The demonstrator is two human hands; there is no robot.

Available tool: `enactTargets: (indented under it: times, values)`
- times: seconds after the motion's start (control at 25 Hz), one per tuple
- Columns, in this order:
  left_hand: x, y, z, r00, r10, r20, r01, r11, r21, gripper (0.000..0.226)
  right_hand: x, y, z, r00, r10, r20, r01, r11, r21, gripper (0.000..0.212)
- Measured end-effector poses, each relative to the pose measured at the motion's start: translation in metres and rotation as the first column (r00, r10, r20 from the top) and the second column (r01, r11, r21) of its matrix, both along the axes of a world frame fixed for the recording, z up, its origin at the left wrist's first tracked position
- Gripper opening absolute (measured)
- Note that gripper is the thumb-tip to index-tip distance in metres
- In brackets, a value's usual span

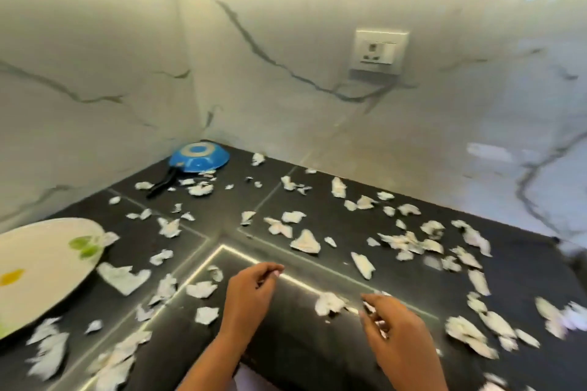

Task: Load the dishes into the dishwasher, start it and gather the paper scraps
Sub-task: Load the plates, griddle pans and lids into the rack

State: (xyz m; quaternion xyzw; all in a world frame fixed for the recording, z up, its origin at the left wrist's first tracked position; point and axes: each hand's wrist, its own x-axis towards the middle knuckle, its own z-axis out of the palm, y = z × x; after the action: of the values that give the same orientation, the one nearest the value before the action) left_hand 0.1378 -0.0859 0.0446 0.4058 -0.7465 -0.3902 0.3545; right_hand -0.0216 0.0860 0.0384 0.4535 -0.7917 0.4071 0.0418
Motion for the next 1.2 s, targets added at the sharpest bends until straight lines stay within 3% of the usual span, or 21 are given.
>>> enactTargets:
  times: [0.2, 0.32, 0.68, 0.84, 1.04, 1.2]
  values:
    - [0.078, -0.101, 0.0, 0.962, 0.269, -0.048, -0.266, 0.962, 0.062, 0.033, 0.04, -0.124, 0.006, 0.98, 0.201, 0.005, -0.201, 0.978, 0.049, 0.019]
    - [0.118, -0.133, -0.002, 0.916, 0.399, -0.04, -0.395, 0.915, 0.083, 0.022, 0.07, -0.17, 0.009, 0.938, 0.345, -0.021, -0.341, 0.935, 0.101, 0.019]
    - [0.23, -0.152, -0.015, 0.652, 0.749, -0.116, -0.729, 0.661, 0.176, 0.017, 0.147, -0.247, 0.018, 0.786, 0.618, -0.033, -0.597, 0.771, 0.222, 0.021]
    - [0.282, -0.158, -0.015, 0.49, 0.859, -0.146, -0.83, 0.511, 0.222, 0.018, 0.175, -0.277, 0.019, 0.725, 0.688, -0.011, -0.654, 0.694, 0.3, 0.026]
    - [0.329, -0.162, -0.026, 0.343, 0.937, -0.071, -0.913, 0.35, 0.21, 0.022, 0.199, -0.307, 0.012, 0.693, 0.72, 0.039, -0.684, 0.64, 0.351, 0.025]
    - [0.36, -0.174, -0.034, 0.251, 0.967, 0.053, -0.959, 0.241, 0.147, 0.027, 0.216, -0.332, 0.009, 0.678, 0.705, 0.207, -0.72, 0.58, 0.381, 0.023]
